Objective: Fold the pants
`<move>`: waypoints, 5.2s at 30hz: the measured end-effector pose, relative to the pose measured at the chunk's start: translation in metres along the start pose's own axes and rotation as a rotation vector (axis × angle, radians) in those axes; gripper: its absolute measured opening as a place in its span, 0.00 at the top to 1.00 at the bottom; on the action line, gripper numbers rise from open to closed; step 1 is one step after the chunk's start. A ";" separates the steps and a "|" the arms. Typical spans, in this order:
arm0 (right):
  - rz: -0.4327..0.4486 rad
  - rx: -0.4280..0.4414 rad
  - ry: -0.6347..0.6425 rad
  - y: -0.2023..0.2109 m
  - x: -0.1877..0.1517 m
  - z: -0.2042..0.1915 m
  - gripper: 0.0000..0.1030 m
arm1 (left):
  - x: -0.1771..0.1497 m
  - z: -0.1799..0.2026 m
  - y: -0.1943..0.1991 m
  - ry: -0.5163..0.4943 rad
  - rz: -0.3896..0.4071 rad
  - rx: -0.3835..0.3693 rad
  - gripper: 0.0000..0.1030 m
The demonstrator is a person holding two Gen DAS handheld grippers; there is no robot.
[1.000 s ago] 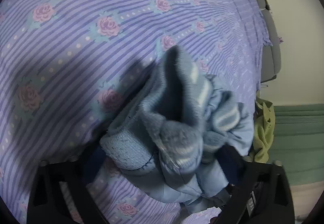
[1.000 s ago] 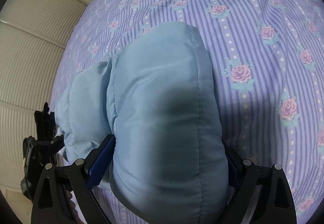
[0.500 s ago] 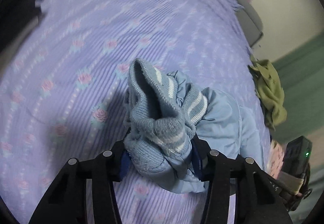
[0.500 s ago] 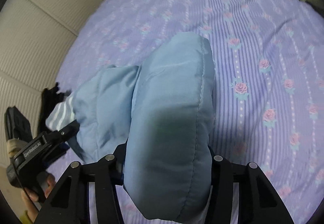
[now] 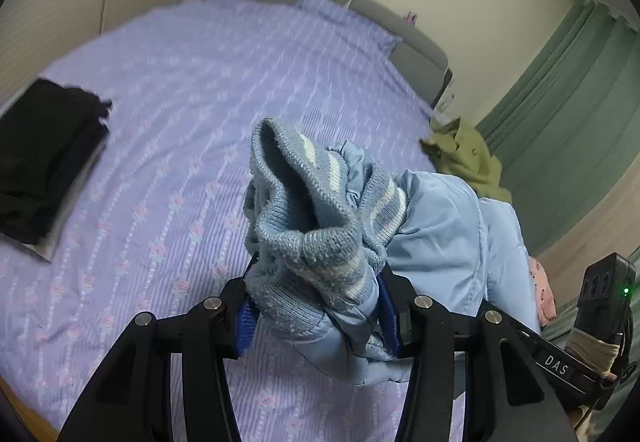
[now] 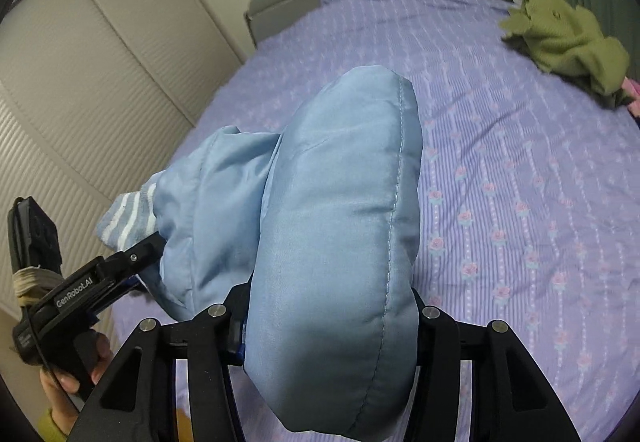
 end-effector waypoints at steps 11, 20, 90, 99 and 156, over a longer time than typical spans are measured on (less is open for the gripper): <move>0.088 0.069 0.040 0.069 -0.029 -0.015 0.50 | -0.023 0.040 0.078 -0.059 0.114 0.055 0.53; 0.115 0.055 0.101 0.087 -0.029 -0.040 0.50 | -0.032 0.024 0.108 -0.034 0.165 0.035 0.53; -0.206 -0.008 0.140 -0.321 0.070 -0.367 0.29 | 0.184 -0.520 0.016 0.012 -0.207 0.400 0.27; -0.113 -0.120 0.145 -0.281 0.073 -0.355 0.21 | 0.180 -0.486 0.054 -0.113 -0.113 0.592 0.27; 0.327 -0.304 0.096 0.237 -0.215 -0.161 0.05 | -0.173 0.000 0.308 -0.393 0.248 0.260 0.00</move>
Point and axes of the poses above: each gripper's, at about its wrist camera, not at the fingertips, and y roughly against the way its jaws point, z to its right, x to its top, the point moved 1 cm from there along -y, roughly the way its jaws point, and after that the axes turned 9 degrees about -z, right-handed, at the moved point
